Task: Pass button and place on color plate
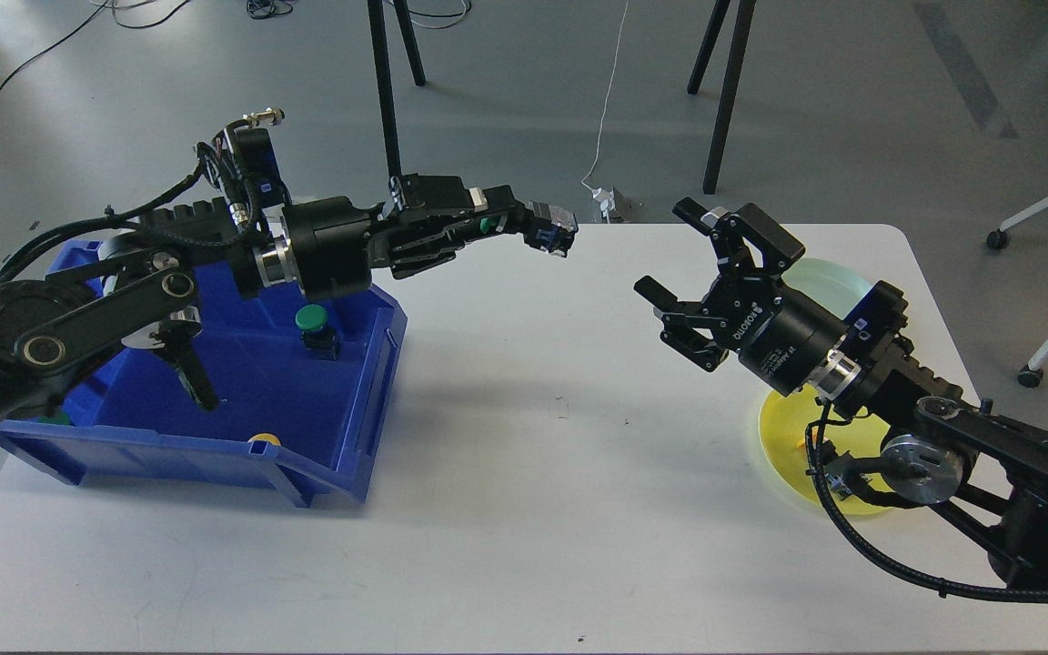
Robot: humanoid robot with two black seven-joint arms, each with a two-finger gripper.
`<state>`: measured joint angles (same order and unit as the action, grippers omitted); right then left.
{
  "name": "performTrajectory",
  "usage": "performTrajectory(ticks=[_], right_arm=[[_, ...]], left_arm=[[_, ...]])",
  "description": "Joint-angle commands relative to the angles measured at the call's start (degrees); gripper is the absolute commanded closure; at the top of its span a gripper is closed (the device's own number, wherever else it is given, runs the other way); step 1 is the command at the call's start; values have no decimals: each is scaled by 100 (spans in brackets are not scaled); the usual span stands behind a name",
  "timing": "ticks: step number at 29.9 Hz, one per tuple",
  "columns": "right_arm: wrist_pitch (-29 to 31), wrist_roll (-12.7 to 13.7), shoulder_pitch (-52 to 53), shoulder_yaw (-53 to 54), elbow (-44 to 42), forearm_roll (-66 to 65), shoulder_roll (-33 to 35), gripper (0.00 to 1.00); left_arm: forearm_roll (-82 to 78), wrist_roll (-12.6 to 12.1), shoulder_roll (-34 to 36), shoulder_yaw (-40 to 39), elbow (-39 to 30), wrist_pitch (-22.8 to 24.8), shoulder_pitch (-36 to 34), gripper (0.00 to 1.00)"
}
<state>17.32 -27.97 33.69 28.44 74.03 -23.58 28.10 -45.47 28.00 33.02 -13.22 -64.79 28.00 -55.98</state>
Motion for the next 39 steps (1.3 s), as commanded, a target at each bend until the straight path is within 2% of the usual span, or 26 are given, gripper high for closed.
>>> performTrajectory(ticks=[1,7,18,30,34,37,39], right_arm=[[17,-3,128,-23,-284,12,-532,3],[26,-3,207,-14,-442,126,-902,3],[34,-3,646,-119,-829,302,-1113,4],[43,-3,928,-401,-1014,302,-1632,10],[43,-3,937,-498,-1005,311,-1623,19],[43,-3,937,-498,-1005,311,-1597,31],[52,-3,929,-463,-1014,311,-1597,31]], left_arm=[[12,0,2,-5,1,0,0,92],[29,0,2,-5,1,0,0,92],[29,0,2,-14,72,0,0,92],[47,0,-6,-14,72,0,0,91],[47,0,2,-14,72,0,0,91],[47,0,-6,-14,81,0,0,91],[47,0,2,-14,81,0,0,91]])
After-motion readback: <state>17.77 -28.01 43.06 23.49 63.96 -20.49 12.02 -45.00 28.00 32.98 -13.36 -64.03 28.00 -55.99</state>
